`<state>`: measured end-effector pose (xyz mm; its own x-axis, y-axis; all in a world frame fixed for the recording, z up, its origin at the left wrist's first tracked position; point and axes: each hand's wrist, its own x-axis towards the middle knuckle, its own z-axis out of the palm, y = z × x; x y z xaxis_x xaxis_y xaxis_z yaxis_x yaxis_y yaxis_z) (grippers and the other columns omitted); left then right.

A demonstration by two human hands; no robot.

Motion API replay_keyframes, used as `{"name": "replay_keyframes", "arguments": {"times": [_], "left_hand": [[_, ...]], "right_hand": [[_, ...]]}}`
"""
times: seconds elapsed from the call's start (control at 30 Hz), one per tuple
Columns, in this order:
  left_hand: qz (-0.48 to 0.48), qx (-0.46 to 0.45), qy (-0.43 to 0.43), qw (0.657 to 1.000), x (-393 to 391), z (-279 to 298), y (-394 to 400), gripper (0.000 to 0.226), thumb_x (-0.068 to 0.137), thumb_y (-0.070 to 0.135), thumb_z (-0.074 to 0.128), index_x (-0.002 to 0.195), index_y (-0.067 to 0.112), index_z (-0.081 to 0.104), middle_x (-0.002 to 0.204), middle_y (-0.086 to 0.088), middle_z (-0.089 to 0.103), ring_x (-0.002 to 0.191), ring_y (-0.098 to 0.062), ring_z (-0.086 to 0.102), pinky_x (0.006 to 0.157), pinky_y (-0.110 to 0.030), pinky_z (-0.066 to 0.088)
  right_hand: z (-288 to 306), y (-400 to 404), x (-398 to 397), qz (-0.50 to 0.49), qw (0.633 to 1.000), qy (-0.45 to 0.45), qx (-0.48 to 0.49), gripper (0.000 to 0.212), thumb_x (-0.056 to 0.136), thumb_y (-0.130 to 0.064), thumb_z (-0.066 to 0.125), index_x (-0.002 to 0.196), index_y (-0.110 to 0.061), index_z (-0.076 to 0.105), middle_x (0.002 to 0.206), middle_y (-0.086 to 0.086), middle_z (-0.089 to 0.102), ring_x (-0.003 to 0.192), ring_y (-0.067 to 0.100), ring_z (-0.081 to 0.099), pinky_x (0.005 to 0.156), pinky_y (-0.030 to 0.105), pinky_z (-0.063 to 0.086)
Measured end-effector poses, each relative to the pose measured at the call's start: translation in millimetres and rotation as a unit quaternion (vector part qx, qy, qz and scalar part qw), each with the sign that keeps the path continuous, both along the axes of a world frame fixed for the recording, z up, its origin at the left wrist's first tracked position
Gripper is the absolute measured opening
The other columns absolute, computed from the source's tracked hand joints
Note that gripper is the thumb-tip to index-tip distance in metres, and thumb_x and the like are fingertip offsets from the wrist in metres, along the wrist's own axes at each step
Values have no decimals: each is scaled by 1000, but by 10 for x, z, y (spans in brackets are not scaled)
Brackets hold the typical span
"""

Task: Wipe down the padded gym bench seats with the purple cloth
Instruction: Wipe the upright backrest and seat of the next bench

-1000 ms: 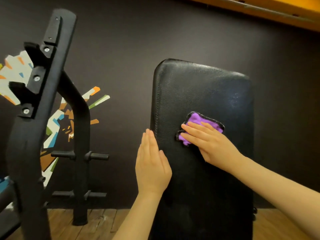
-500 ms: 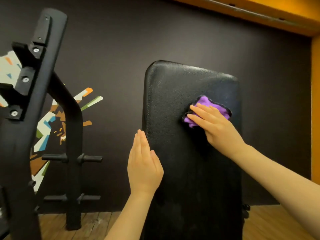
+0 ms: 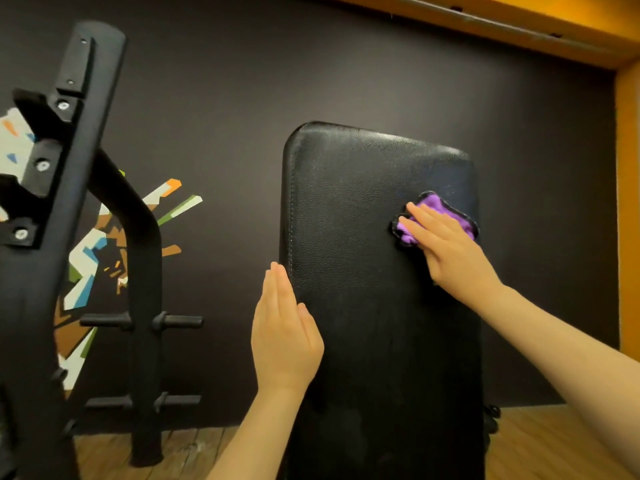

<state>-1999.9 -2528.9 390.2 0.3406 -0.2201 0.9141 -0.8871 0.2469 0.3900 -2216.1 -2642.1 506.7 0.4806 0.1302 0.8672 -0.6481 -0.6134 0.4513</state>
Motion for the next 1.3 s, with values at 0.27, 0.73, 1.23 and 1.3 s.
{"name": "replay_keyframes", "arguments": {"times": [0.27, 0.73, 1.23, 1.3], "left_hand": [[1, -18, -3, 1000, 7, -18, -40, 58, 96, 13, 41, 150, 6, 19, 155, -8, 26, 137, -9, 18, 110, -26, 19], [12, 61, 12, 998, -73, -75, 152, 68, 97, 14, 48, 152, 9, 8, 159, -6, 17, 141, -19, 31, 105, -19, 23], [-2, 34, 25, 999, -42, -304, 87, 62, 96, 10, 46, 151, 8, 19, 156, -6, 26, 139, -17, 33, 107, -20, 20], [-2, 27, 21, 999, -41, -314, 70, 62, 95, 8, 47, 150, 7, 20, 155, -8, 28, 138, -19, 35, 107, -23, 23]], "right_hand": [[239, -29, -150, 25, 978, -166, 124, 44, 85, 13, 50, 127, 3, 53, 136, 24, 47, 126, 39, 43, 106, 9, 10], [-672, 319, -154, -18, 971, -119, 206, 48, 86, 11, 50, 131, -4, 50, 140, 15, 44, 132, 31, 39, 110, 32, 21], [-632, 777, 1259, 63, 997, 41, 4, 43, 81, -15, 43, 120, -13, 63, 132, 7, 56, 123, 25, 49, 106, 39, 33], [-691, 740, 1213, 56, 997, 45, -14, 45, 79, -14, 53, 123, -14, 61, 133, 6, 55, 124, 24, 48, 105, 40, 34]]}}
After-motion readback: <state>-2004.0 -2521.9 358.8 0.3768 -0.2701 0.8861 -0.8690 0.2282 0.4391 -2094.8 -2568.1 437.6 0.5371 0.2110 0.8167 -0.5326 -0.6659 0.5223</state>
